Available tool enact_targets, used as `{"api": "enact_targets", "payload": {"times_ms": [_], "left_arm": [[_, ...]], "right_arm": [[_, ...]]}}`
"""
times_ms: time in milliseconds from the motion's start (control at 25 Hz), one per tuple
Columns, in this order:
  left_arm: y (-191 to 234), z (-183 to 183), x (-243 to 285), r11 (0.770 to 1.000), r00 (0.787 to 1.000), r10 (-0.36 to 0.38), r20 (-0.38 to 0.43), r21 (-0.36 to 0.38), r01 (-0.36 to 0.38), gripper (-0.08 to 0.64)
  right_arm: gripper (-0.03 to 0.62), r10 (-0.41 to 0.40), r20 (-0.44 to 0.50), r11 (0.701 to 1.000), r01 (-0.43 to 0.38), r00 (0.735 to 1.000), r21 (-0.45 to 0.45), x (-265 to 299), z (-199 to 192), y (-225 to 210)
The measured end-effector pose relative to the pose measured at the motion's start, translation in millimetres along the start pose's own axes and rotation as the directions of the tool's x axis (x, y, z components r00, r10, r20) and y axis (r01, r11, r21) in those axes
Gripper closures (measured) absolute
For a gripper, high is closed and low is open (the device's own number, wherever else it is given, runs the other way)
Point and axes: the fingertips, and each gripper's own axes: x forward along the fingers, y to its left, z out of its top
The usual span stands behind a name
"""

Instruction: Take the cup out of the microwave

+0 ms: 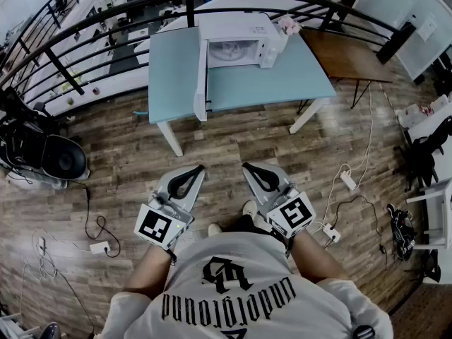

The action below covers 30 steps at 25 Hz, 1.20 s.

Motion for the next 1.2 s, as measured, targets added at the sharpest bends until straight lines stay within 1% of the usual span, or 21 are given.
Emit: {"api": "enact_targets", "payload": {"times_ms": [280,440,520,680,800,1000,1200], "left_arm": [[1,-4,19,1.0,1.0,-0.006,-0.008,0.014,0.006,0.511],[1,-8,41,1.0,1.0,-0.004,-0.017,-0.006,0.004,0.511],[-1,-9,54,1.0,1.0,-0.008,-0.02,-0.004,0.008,0.511],[-4,-9,86,1.0,1.0,-0.012,-0.022,0.011,0.012,0.511],[-5,-9,116,1.0,0.999,-0.008,-0.045,-0.01,0.007,0.511],[4,-15,165,0.999,0.998,0.034,-0.046,0.004,-0.034,0.511],[5,-16,207,0.998,0.997,0.055,-0.047,0.005,-0.055,0.511]], "right_arm": [[0.589,0.003,-0.002,1.0,-0.003,1.0,0.001,-1,-5,-17],[0.589,-0.004,0.001,1.0,0.004,1.0,0.009,-1,-8,-38],[0.589,-0.01,0.003,1.0,0.01,1.0,0.005,-3,-10,-51],[0.589,-0.03,0.011,1.0,0.03,0.999,0.009,-10,-13,-86],[0.589,-0.037,0.026,0.999,0.037,0.999,0.018,-15,-13,-118],[0.589,-0.018,0.027,1.0,0.018,0.999,0.02,-24,-21,-173],[0.589,-0.003,0.031,1.0,0.003,1.0,0.013,-33,-25,-217]]}}
